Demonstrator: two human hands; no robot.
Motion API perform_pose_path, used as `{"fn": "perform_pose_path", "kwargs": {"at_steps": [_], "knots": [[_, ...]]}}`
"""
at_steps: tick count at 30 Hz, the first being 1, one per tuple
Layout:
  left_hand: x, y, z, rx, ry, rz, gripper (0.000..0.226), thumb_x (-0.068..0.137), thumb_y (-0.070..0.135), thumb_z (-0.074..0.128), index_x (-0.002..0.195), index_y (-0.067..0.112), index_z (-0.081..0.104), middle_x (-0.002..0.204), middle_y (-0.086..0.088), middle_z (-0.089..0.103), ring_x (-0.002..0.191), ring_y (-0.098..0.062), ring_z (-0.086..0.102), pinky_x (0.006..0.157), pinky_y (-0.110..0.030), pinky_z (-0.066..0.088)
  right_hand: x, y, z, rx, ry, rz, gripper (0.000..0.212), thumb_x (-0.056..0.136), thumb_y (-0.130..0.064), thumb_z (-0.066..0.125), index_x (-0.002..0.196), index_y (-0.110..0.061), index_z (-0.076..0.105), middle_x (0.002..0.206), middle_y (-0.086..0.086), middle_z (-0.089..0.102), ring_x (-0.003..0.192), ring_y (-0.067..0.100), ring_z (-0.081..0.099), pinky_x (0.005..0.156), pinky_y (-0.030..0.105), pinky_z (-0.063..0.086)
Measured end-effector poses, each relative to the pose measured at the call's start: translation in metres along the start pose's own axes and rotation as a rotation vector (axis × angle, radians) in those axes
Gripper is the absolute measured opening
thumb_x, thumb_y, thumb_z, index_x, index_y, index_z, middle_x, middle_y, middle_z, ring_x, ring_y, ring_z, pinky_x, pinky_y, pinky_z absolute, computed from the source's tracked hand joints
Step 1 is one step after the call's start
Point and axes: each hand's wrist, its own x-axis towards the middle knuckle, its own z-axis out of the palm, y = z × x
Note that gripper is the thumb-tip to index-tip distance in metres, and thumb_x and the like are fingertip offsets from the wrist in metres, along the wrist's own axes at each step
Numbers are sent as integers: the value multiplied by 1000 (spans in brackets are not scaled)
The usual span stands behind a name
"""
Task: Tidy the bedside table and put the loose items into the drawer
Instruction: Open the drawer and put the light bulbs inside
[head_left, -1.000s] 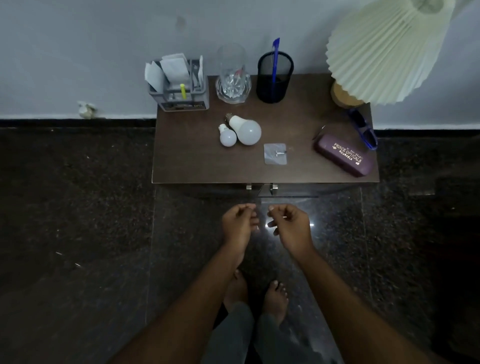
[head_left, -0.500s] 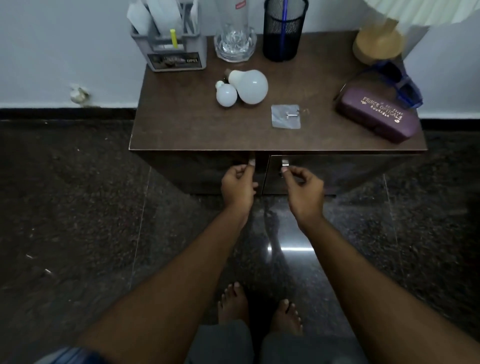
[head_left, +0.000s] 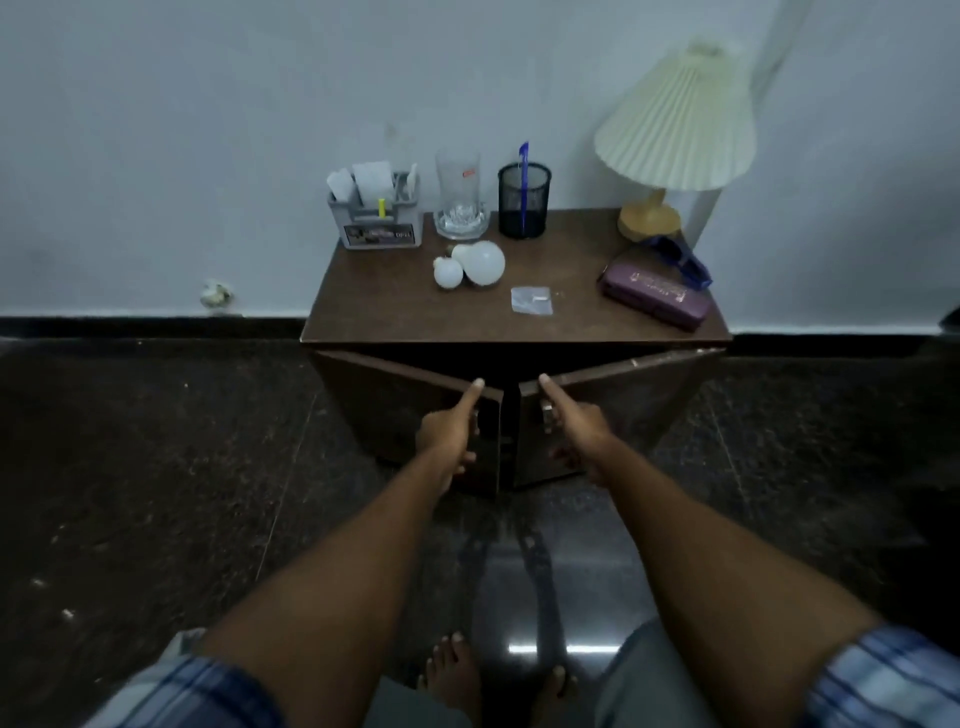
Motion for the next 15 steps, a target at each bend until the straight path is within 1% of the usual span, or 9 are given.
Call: {"fn": "perform_pose_path", "kwargs": {"at_steps": [2, 4, 6, 7, 9, 11, 13, 14, 15], "knots": [[-8, 0, -8, 45, 11, -31, 88, 63, 89, 60, 109, 15, 71, 105, 0, 75, 78, -30, 73, 60, -30, 50, -11, 0, -8, 8, -24, 55, 74, 71, -79, 67, 101, -12, 68, 88, 4, 69, 73, 24, 68, 56, 31, 50], [-13, -3, -12, 73, 26, -44, 93, 61, 87, 63, 117, 13, 68, 111, -2, 73, 85, -31, 72, 53, -29, 44, -20, 1, -10, 22, -22, 89, 86, 66, -80, 71, 116, -10, 66, 98, 5, 70, 84, 26, 69, 60, 31, 50], [-17, -4, -16, 102, 18, -38, 88, 66, 81, 66, 121, 12, 67, 113, -4, 72, 90, -32, 72, 51, -28, 43, -26, 1, -11, 0, 2, 96, 83, 70, -70, 76, 122, -7, 65, 109, 8, 71, 91, 29, 69, 67, 34, 51], [-18, -4, -19, 115, 8, -39, 84, 70, 77, 67, 122, 12, 66, 114, -5, 71, 88, -32, 72, 52, -29, 45, -29, 0, -13, -30, 5, 91, 75, 74, -63, 77, 122, -6, 66, 107, 8, 70, 89, 29, 67, 68, 35, 50], [-20, -3, -24, 110, -13, -42, 73, 75, 66, 71, 121, 10, 65, 110, -7, 71, 82, -33, 73, 56, -29, 50, -34, -4, -15, -103, -9, 84, 55, 82, -50, 73, 115, -5, 70, 95, 8, 68, 78, 28, 65, 65, 33, 48], [-22, -3, -27, 104, -10, -34, 62, 78, 53, 76, 117, 6, 66, 103, -12, 72, 76, -31, 74, 58, -30, 55, -41, -9, -17, -150, -26, 91, 41, 87, -42, 70, 105, -5, 70, 86, 10, 67, 65, 26, 62, 58, 28, 46], [-25, -3, -29, 105, -3, -28, 51, 82, 41, 77, 114, 3, 65, 107, -16, 70, 71, -31, 73, 60, -32, 55, -49, -10, -19, -178, -7, 99, 31, 90, -37, 69, 97, -7, 66, 77, 10, 64, 49, 22, 58, 48, 21, 43], [-27, -3, -31, 100, -12, -25, 43, 85, 36, 76, 110, 3, 64, 104, -16, 68, 72, -32, 72, 61, -32, 55, -54, -10, -20, -190, 1, 104, 28, 91, -35, 69, 93, -8, 64, 73, 10, 63, 40, 19, 56, 43, 17, 42], [-29, -3, -32, 104, -39, -28, 34, 89, 31, 73, 106, 3, 63, 99, -16, 67, 78, -33, 73, 66, -34, 56, -58, -9, -22, -195, -2, 110, 26, 92, -33, 68, 90, -8, 62, 71, 10, 62, 32, 17, 54, 40, 15, 42]]}}
